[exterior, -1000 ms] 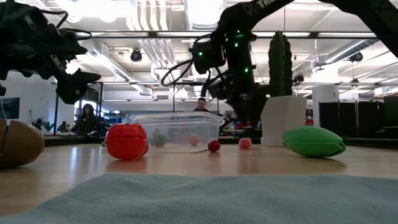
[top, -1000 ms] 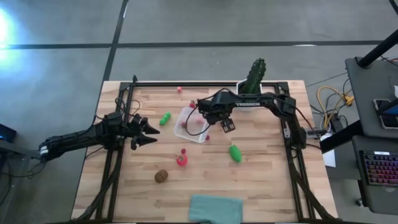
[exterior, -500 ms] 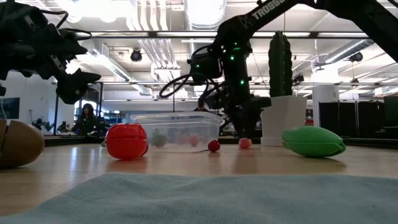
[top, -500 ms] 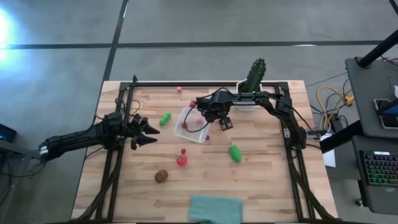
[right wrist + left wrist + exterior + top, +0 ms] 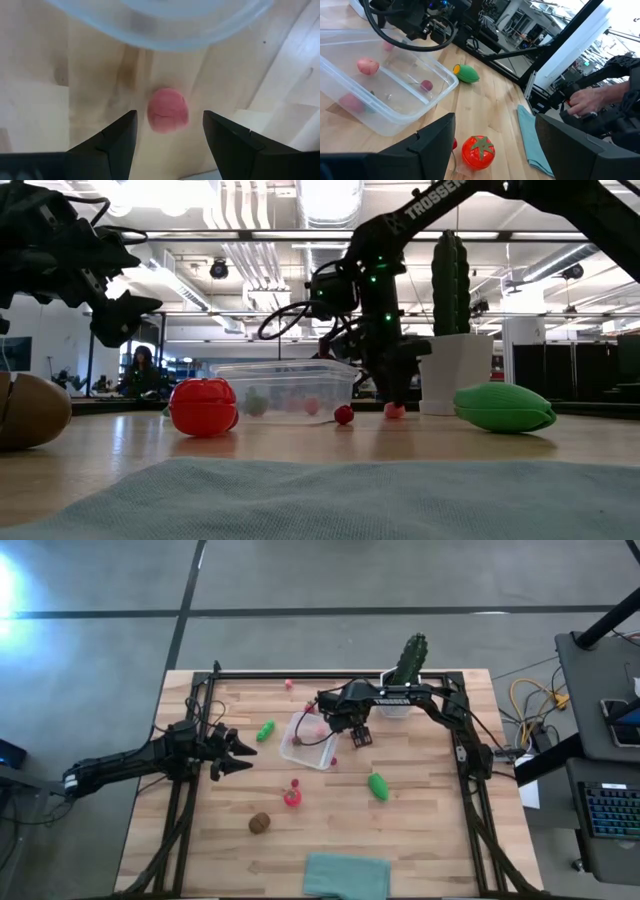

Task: Pick and placing Produce into tupperware
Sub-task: Put the right pink peach into the transparent bin, then put the pink peach into the transparent bin

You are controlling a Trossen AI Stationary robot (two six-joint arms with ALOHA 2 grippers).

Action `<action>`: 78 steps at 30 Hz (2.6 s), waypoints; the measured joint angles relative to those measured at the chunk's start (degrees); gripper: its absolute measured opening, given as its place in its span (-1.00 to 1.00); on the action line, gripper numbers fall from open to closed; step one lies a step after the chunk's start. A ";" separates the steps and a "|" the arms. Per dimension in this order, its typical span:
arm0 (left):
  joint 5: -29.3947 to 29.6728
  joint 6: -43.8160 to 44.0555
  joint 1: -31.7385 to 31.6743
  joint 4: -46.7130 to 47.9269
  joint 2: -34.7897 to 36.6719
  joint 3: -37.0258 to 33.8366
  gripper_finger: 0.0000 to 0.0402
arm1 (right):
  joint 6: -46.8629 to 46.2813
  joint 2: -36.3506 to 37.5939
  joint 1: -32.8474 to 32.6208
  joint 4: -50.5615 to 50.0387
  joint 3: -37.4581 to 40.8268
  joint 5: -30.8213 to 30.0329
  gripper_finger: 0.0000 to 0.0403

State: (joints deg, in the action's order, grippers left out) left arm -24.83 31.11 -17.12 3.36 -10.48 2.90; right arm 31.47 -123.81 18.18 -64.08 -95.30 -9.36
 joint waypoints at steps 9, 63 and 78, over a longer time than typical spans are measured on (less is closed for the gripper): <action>-0.01 0.00 0.02 0.00 0.04 0.00 0.30 | -1.15 -0.07 -0.03 0.24 2.47 0.61 0.07; -0.01 0.00 0.00 -0.04 0.04 0.00 0.30 | -25.21 6.85 -8.60 -4.05 -20.56 12.56 -0.45; 0.00 0.00 0.02 -0.15 0.04 0.00 0.30 | -26.17 0.37 -10.63 -2.32 -22.88 6.92 -0.03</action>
State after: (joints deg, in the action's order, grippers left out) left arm -24.83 31.11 -17.11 3.20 -10.44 2.90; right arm 5.30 -123.44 7.55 -66.40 -118.18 -2.44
